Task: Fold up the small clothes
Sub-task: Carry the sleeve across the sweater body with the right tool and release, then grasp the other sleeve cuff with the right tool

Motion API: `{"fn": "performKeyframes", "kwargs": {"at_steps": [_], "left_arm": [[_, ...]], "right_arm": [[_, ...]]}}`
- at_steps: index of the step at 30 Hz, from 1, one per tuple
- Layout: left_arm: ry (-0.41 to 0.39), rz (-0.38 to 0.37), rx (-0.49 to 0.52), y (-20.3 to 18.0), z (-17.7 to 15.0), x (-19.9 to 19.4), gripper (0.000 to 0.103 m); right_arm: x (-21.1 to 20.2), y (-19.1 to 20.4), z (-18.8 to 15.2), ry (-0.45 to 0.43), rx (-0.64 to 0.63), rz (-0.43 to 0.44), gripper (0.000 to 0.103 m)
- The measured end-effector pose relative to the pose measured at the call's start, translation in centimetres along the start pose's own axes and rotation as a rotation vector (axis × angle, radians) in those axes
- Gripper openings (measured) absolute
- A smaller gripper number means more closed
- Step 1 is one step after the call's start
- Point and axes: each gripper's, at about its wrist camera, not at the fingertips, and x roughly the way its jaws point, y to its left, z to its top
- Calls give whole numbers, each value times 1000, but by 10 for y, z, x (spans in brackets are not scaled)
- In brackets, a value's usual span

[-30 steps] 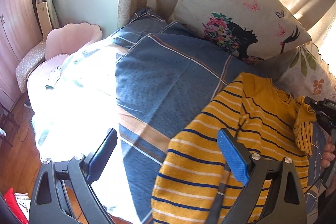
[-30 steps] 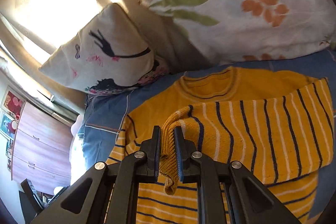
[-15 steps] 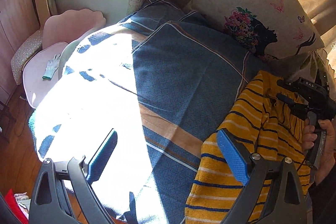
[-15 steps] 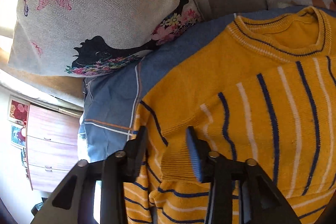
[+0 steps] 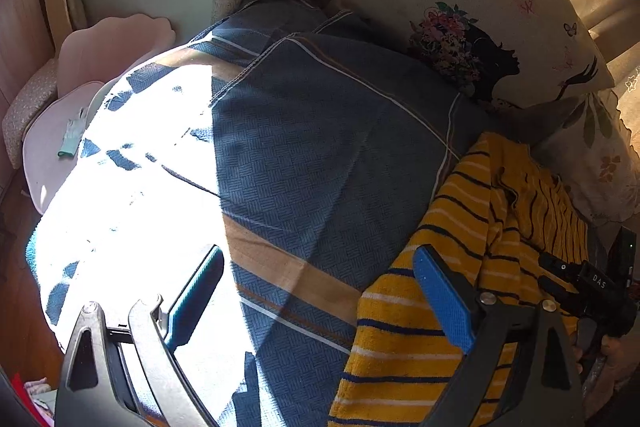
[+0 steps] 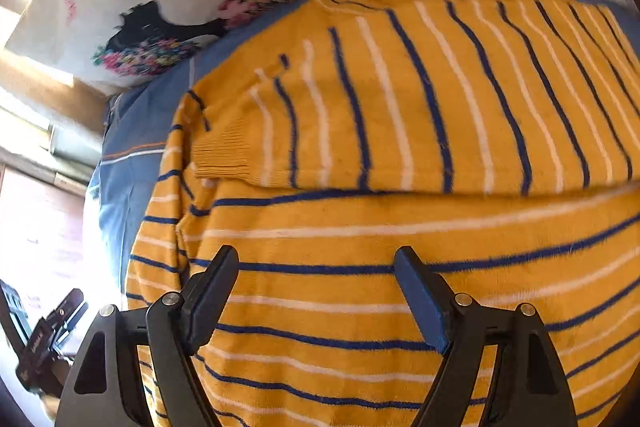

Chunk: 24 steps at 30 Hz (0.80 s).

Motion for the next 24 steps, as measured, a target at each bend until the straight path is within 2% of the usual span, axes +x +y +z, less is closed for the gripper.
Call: {"fn": "performKeyframes", "kwargs": {"at_steps": [1,4,9,12,14,19,20,22,23,24], "left_arm": [[-1,-2,5,-2,1,0,95],[9,-11,10,-5,0,2,95],[27,-15,5,-5,-5,7,95],[29,-7,-17,2,-9,6,95],[24,-4,-38,7,-11,3,95],[-8,15,-73,22,-15,-9,95],[-14,19,-82,27,-15,-13,95],[-27,29,-97,37,-16,-19,95],[-34,39,-102,41,-17,-22,95],[-39,51,-106,46,-18,-24,95]], "right_arm": [[-5,-8,-3,-41,35,48,87],[-8,-26,-7,-73,127,128,91],[-3,-25,-14,-84,121,149,102],[-9,-18,-21,-133,125,148,102],[-11,-10,-27,-144,68,106,102],[9,41,-37,1,-308,-177,103],[12,45,-38,18,-345,-203,103],[5,47,-35,20,-295,-223,92],[-3,47,-34,11,-242,-196,74],[-12,50,-35,11,-203,-129,65]]}}
